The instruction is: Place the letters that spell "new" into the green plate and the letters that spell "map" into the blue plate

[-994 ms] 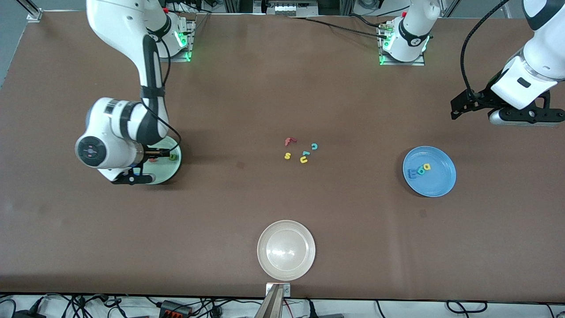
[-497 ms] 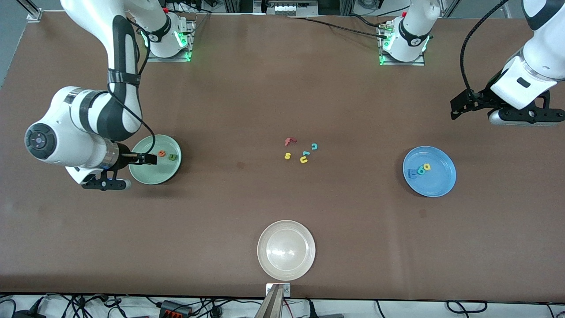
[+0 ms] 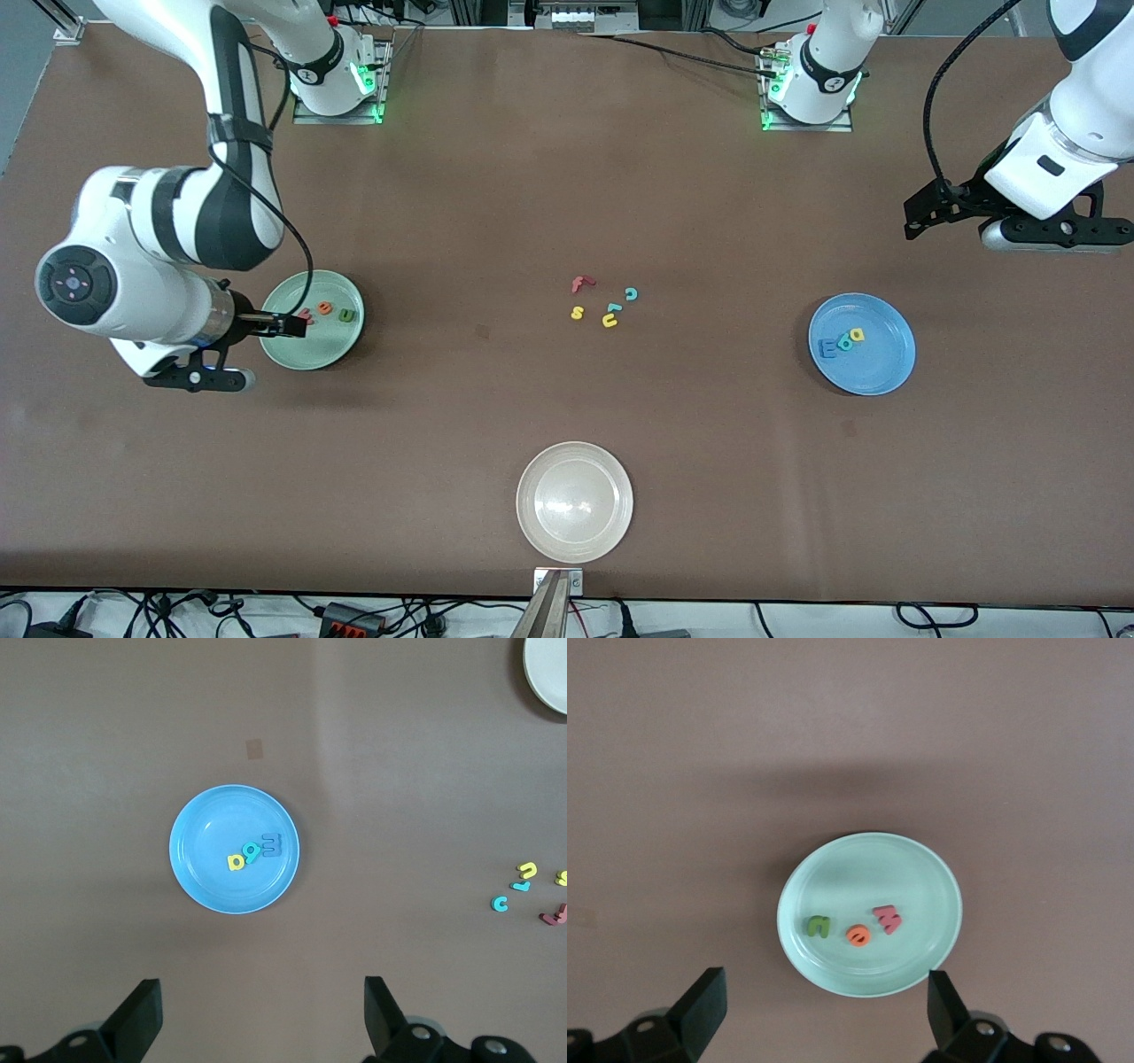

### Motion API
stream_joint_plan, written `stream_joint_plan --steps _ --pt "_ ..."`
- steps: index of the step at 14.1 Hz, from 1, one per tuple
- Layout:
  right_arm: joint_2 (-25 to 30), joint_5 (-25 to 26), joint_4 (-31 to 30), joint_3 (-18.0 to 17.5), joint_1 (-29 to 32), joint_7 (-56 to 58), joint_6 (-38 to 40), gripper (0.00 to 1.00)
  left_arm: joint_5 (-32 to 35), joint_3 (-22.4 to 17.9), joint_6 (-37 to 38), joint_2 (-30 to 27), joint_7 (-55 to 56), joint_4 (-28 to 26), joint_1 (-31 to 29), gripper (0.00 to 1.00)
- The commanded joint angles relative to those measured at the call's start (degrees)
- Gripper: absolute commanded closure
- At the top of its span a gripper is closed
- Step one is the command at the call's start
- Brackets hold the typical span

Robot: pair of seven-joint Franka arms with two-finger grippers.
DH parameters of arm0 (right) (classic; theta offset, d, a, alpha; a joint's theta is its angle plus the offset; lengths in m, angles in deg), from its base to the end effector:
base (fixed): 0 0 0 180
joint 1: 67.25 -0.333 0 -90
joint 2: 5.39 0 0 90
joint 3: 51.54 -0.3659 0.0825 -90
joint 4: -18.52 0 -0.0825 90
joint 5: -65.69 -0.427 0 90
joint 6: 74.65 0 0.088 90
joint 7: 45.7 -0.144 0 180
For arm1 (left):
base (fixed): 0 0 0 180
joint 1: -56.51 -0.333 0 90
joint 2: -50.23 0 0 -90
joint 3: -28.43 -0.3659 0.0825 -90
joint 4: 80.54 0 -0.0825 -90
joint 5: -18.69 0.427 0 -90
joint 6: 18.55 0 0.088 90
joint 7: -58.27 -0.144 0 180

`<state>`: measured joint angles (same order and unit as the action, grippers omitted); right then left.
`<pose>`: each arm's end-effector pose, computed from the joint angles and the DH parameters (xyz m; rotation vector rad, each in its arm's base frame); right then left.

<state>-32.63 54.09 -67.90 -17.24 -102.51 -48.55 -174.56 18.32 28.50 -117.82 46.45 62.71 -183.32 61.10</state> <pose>0.7079 0.0967 0.4093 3.0581 -0.0798 -0.2355 0.5795 -0.0481 0.5746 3.1349 -0.0044 0.0066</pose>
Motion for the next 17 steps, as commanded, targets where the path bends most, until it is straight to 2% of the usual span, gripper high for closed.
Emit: stream_joint_plan --steps 1,3,4,5,8,9,14,17 --pt "6.1 6.3 4.6 -14.3 15.0 -1.7 5.6 0.00 0.0 0.0 0.9 -0.4 0.2 0.3 0.1 0.00" --pt "7.1 9.4 9.5 -20.3 21.6 -1.7 8.4 0.00 0.0 0.0 1.2 -0.4 0.3 0.4 0.1 0.00" --pt "8.2 11.3 10.5 -21.4 22.9 -1.7 9.5 0.00 0.0 0.0 1.2 -0.4 0.3 0.4 0.2 0.00" --pt "10.0 11.7 10.5 -22.4 24.9 -1.4 9.3 0.00 0.0 0.1 1.2 -0.4 0.0 0.6 0.3 0.00" --pt "14.5 11.2 9.8 -30.0 34.8 -0.9 9.5 0.00 0.0 0.3 1.6 0.4 0.2 2.7 0.7 0.00" --pt "15.0 11.4 9.4 -31.0 36.8 -0.8 9.7 0.00 0.0 0.3 2.0 0.5 0.3 2.8 0.7 0.00" --pt "19.1 11.9 5.7 -30.5 40.8 6.8 9.7 0.00 0.0 0.3 2.1 0.5 0.4 2.8 0.7 0.00" --pt "23.4 12.7 -1.2 -30.7 40.4 6.9 5.6 0.00 0.0 0.3 2.2 0.5 0.3 2.8 0.7 0.00"
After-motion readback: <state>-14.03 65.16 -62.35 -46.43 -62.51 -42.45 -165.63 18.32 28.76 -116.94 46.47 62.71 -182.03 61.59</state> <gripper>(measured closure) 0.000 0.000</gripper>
